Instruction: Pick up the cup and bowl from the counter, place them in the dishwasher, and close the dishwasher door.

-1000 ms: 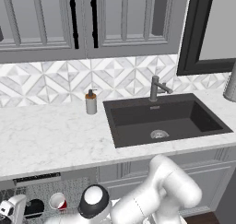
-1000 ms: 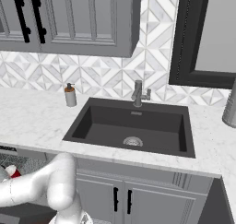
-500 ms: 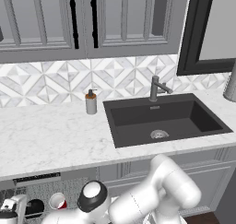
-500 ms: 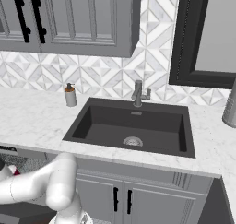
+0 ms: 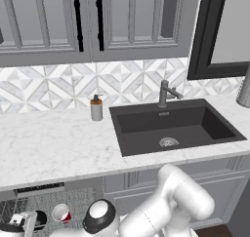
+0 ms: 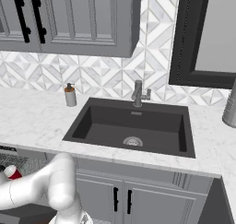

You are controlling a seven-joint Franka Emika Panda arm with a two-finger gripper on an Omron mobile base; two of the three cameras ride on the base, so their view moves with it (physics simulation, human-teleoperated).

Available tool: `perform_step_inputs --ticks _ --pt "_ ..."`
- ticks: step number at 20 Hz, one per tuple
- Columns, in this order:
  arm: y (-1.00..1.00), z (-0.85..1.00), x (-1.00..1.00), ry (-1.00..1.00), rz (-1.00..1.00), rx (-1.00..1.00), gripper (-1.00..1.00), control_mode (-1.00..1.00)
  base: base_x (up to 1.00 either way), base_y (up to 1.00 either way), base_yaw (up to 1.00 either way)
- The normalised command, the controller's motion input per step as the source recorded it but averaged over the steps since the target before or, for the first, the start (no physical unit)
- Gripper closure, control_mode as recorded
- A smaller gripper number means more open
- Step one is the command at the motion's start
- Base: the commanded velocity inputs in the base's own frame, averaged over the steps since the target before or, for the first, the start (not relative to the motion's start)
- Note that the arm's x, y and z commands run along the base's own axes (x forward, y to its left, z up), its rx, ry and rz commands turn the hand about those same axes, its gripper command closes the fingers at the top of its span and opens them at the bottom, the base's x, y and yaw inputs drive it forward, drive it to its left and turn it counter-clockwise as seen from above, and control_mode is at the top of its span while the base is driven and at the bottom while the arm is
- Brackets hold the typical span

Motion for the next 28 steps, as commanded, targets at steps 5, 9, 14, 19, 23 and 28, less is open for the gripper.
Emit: perform_step_inputs --ticks 5,9,14,19,23,28 --pt "-0.29 -0.55 0.35 -0.03 0.09 0.00 -1.00 -1.00 0.00 0.00 0.00" --pt "-0.14 -0.81 0.61 -0.05 0.16 0.00 -1.00 -1.00 0.00 0.00 0.00" --pt "-0.14 -1.00 0.36 0.00 0.18 0.00 -1.00 -1.00 0.00 0.00 0.00" --pt "-0.06 -0.87 0.26 -0.05 0.19 0.00 -1.00 -1.00 0.00 0.00 0.00" --pt "-0.02 -1.00 0.00 -0.05 0.22 -0.04 -1.00 -1.00 0.00 0.00 0.00" --pt "-0.03 -0.38 -0.55 -0.12 0.18 0.00 -1.00 -1.00 0.00 0.00 0.00"
